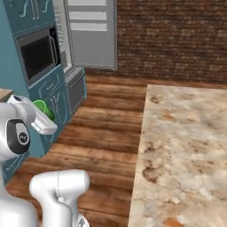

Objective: Move the cup from next to the sink to the open cabinet. Then, move the bowl with the bell pepper to the fridge to clear the area for faucet cleaning.

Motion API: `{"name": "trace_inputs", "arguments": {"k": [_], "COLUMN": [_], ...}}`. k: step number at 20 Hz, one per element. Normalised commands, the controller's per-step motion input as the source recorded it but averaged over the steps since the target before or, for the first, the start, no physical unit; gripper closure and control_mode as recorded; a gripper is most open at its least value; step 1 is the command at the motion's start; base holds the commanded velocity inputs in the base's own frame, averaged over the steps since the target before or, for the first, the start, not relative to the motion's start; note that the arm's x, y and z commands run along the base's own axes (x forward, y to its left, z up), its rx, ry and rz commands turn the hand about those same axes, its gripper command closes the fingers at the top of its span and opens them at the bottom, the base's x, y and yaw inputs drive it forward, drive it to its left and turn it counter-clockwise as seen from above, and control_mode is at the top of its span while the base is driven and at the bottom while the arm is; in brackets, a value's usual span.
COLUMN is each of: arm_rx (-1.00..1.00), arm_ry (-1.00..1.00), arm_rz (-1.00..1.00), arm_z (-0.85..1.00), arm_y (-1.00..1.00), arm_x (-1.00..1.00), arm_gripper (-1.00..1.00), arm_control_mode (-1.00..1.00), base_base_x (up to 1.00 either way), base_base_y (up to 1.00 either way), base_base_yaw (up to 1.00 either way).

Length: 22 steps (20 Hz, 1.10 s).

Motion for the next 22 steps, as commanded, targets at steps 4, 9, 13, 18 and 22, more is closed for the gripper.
{"name": "trace_inputs", "arguments": {"k": [4,9,13,18,22], "arm_rx": [0.0,0.0,0.0,0.0,0.0], "arm_ry": [0.0,0.0,0.0,0.0,0.0], "arm_rz": [0.0,0.0,0.0,0.0,0.0], "arm_z": [0.0,0.0,0.0,0.0,0.0], "arm_y": [0.0,0.0,0.0,0.0,0.0], "arm_x": [0.0,0.0,0.0,0.0,0.0], "arm_gripper": [1.0,1.0,1.0,1.0,1.0], "arm_control_mode": [1.0,1.0,1.0,1.0,1.0], "base_base_x": [0.88,0.19,-0.45,-0.38,-0.28], "base_base_y": [0.34,0.52,0.38,0.14,0.12], "base_base_yaw": [-0.45,-0.49,-0.81,-0.9,-0.93]}}
